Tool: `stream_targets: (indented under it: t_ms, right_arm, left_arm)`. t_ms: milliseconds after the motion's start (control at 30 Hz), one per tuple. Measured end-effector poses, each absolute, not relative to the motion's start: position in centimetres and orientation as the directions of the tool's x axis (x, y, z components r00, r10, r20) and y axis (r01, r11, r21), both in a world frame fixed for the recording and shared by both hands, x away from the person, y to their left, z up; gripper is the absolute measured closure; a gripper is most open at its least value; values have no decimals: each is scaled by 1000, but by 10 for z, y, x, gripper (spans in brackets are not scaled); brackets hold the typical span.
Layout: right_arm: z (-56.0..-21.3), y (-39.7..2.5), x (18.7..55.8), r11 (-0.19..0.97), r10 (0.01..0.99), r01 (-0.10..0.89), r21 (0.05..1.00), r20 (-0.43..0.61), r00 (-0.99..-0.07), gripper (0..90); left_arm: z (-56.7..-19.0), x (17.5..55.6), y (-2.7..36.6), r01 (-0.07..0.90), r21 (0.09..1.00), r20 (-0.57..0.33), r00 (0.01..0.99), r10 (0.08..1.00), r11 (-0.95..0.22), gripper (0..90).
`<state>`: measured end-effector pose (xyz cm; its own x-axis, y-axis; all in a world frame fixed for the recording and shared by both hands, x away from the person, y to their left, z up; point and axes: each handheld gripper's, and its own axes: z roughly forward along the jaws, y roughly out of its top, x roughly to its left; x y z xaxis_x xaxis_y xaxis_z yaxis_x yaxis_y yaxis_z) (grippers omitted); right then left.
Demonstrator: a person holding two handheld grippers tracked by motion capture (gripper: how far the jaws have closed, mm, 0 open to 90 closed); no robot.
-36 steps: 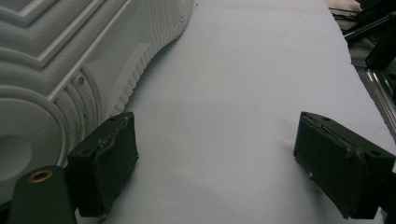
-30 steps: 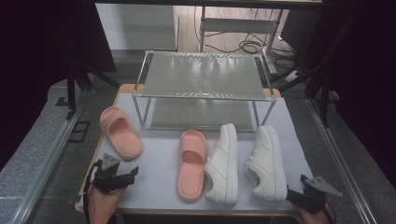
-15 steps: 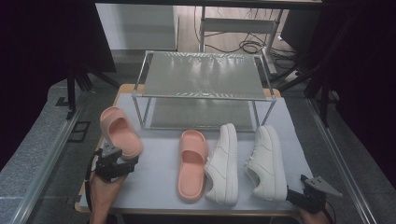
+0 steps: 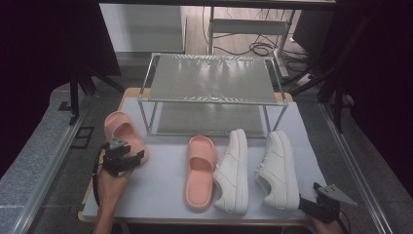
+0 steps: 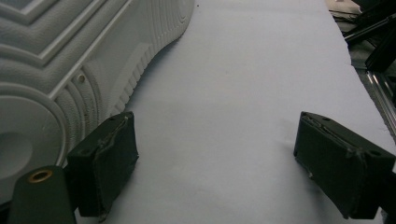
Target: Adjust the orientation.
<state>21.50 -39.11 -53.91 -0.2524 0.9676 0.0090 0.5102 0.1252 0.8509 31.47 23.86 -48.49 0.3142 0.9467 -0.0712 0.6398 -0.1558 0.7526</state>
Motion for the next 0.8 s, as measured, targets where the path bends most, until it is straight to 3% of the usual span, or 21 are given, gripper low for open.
stream_targets:
  t_ms: [800]
  right_arm:
    - [-539,-391,215,127,967,507,853,7,-254,129]
  left_arm:
    - [-485,371,253,661,743,-65,223,973,-103,568]
